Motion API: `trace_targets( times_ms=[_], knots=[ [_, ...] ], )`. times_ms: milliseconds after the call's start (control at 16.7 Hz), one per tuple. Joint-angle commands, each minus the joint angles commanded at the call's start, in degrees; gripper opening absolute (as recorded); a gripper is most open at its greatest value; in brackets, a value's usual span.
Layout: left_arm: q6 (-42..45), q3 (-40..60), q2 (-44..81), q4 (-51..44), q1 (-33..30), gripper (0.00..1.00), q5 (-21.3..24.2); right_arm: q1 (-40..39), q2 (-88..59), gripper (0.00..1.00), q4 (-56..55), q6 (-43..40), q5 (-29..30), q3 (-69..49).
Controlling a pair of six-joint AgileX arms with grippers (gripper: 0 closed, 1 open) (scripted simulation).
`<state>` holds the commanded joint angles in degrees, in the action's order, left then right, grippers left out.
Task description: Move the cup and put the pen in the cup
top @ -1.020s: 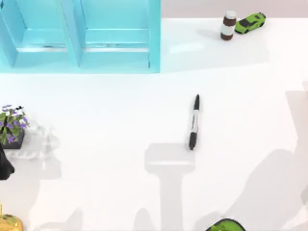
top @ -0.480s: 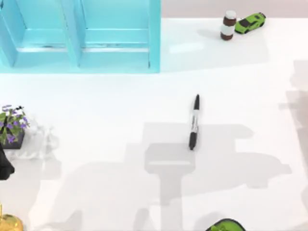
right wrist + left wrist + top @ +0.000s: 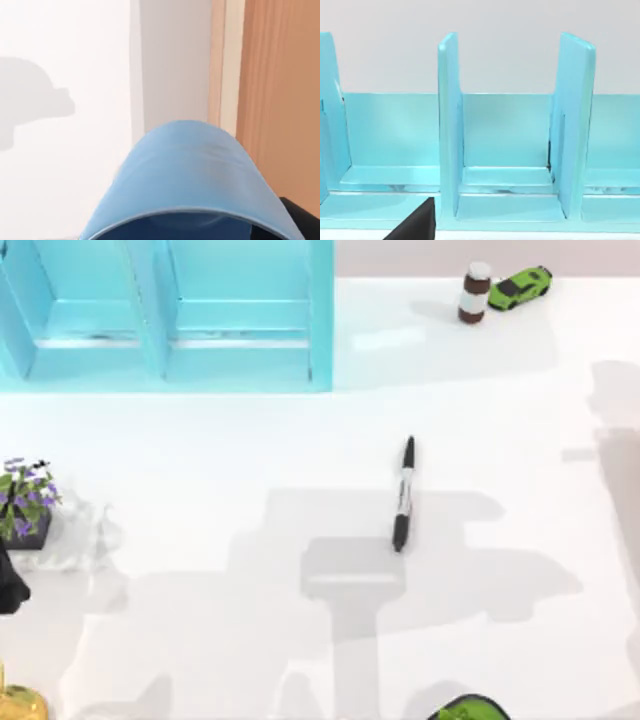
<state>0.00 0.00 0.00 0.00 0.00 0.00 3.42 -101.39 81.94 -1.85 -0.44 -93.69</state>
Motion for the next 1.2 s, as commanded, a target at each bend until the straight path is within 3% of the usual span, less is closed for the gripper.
trace_targets(
  times_ms=[480, 900, 1200],
  knots=[
    [0.00, 0.00, 0.00, 0.00, 0.00, 1.00, 0.00, -18.43, -13.96, 0.00, -14.75, 17.95, -2.10, -1.56],
    [0.00, 0.00, 0.00, 0.00, 0.00, 1.00, 0.00, -19.36, -15.14, 0.00, -16.64, 19.32, -2.37, -0.64],
    [0.00, 0.00, 0.00, 0.00, 0.00, 1.00, 0.00, -20.45, -17.27, 0.00, -24.03, 20.14, -2.19, 3.83]
  ],
)
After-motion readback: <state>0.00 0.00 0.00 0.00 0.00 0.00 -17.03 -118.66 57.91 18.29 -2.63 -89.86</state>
